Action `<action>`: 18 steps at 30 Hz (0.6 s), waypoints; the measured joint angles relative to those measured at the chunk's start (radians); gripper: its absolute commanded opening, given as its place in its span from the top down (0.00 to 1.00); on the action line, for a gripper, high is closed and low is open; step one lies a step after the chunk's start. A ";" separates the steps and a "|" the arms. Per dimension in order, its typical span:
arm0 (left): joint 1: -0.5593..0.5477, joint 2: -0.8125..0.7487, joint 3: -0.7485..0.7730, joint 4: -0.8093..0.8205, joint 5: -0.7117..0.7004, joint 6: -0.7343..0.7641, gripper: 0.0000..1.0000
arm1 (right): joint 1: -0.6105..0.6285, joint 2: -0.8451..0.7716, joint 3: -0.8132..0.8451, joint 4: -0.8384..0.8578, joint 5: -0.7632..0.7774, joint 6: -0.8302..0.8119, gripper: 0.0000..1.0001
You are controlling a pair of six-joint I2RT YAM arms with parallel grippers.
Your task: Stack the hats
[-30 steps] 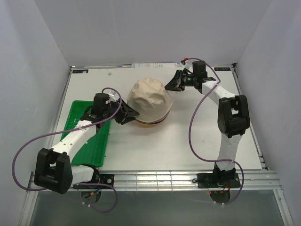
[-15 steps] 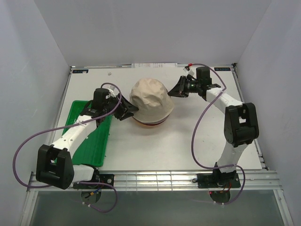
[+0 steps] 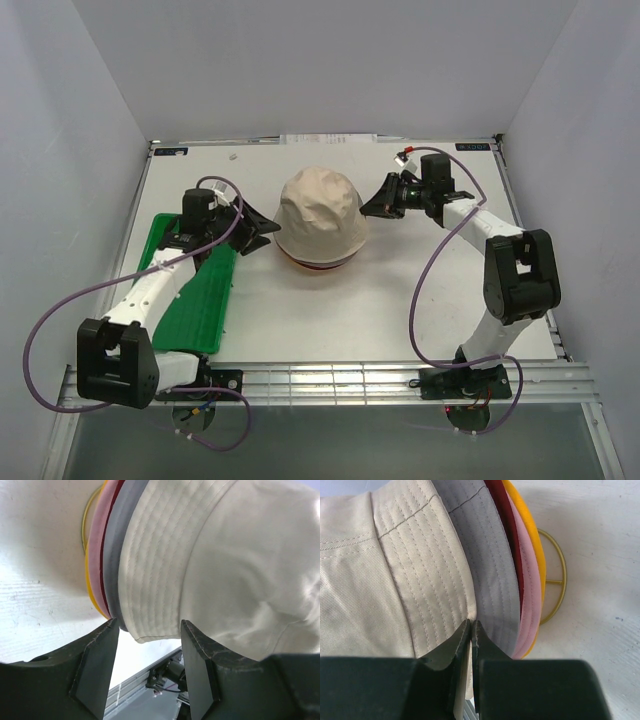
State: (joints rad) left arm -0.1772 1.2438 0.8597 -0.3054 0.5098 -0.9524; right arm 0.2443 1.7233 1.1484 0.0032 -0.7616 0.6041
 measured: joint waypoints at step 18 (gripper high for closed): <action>0.002 0.011 -0.159 0.215 0.078 -0.138 0.37 | 0.000 -0.040 -0.054 0.029 0.000 0.029 0.92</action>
State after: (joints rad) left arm -0.1757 1.2545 0.7006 -0.0902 0.5880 -1.0901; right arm 0.2443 1.6833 1.0946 0.0322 -0.7612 0.6334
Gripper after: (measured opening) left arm 0.628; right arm 0.086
